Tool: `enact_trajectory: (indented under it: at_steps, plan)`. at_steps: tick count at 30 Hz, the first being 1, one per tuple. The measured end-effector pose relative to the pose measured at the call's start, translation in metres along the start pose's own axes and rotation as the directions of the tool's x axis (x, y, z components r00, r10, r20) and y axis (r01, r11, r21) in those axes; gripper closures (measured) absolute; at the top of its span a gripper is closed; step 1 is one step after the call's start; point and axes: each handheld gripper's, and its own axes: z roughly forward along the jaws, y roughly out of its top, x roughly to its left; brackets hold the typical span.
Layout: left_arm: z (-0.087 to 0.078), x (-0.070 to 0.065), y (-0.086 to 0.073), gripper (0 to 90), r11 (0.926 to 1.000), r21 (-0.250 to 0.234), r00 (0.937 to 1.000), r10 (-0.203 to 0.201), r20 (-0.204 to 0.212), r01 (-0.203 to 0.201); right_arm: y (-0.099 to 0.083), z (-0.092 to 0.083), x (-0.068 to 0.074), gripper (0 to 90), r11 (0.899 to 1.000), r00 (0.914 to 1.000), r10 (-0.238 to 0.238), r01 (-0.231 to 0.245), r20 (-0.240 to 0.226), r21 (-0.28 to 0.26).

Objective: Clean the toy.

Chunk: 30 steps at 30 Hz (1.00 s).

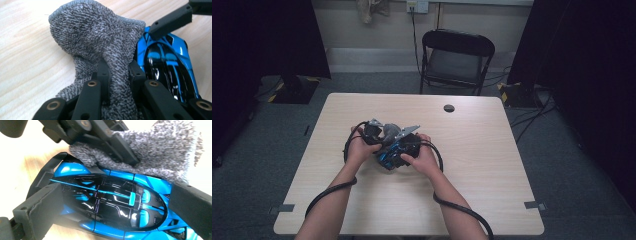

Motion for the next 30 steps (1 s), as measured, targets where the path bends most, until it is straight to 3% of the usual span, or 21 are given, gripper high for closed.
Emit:
enact_trajectory:
  at_steps: [21,24,30]
  plan:
    - [-0.022,0.003,-0.020,75.8,0.9995,0.025,0.9997,-0.022,0.008,0.021,0.001,0.000,0.003,0.0,1.000,1.0000,0.003,-0.003,0.001,0.009]
    - [-0.025,0.005,-0.023,75.7,0.9988,0.023,0.9989,-0.043,0.017,0.043,0.001,0.000,0.003,0.0,1.000,1.0000,0.004,-0.004,0.002,0.010]
    - [-0.032,0.006,-0.031,75.7,0.9985,0.025,0.9985,-0.049,0.022,0.049,0.002,0.000,0.003,0.0,1.000,1.0000,0.004,-0.004,0.003,0.015]
